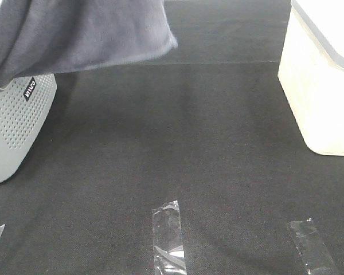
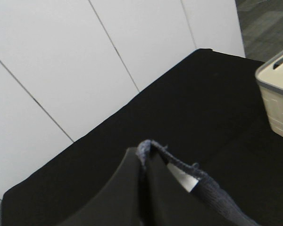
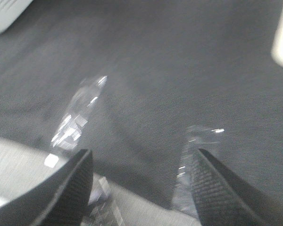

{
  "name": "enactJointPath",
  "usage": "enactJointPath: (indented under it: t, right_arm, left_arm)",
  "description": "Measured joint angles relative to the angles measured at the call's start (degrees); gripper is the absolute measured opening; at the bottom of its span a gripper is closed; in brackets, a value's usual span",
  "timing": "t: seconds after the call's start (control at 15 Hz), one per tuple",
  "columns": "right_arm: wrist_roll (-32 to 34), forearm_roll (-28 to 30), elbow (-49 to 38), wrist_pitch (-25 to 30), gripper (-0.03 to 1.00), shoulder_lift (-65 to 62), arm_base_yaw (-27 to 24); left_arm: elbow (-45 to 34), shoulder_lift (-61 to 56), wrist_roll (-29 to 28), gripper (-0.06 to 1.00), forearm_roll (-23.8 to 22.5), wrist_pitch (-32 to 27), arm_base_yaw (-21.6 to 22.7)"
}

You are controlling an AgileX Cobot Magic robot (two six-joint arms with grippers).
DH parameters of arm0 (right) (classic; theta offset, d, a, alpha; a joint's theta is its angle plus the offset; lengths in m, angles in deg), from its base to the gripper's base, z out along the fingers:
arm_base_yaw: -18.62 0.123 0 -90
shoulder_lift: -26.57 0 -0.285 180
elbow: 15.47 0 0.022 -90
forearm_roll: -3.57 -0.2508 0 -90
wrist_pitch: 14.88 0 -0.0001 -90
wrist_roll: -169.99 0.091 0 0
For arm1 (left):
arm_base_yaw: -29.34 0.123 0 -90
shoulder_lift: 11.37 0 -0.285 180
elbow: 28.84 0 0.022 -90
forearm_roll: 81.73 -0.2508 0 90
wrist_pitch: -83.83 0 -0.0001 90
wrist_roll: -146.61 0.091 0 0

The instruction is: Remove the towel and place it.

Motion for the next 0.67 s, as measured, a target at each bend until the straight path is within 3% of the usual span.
enactJointPath:
  t: [0.07, 0.27, 0.47, 0.53, 0.67]
  right_arm:
    - [0.0, 0.0, 0.0, 0.0, 0.58, 0.0, 0.0]
    - [-14.4, -11.7, 0.3, -4.6, 0.58, 8.6, 0.0]
    - [-36.0, -26.0, 0.3, -11.3, 0.58, 17.8, 0.0]
    - [-49.8, -37.6, 0.3, -13.5, 0.58, 24.2, 0.0]
    - [-65.3, -49.0, 0.3, -14.0, 0.61, 30.2, 0.0]
  left_arm:
    - [0.0, 0.0, 0.0, 0.0, 0.0, 0.0, 0.0]
    - [0.0, 0.0, 0.0, 0.0, 0.7, -1.1, -4.8]
    - [0.0, 0.0, 0.0, 0.0, 0.9, -1.8, -7.3]
    - [0.0, 0.0, 0.0, 0.0, 1.1, -1.8, -8.6]
    - [0.0, 0.0, 0.0, 0.0, 2.3, -1.9, -9.2]
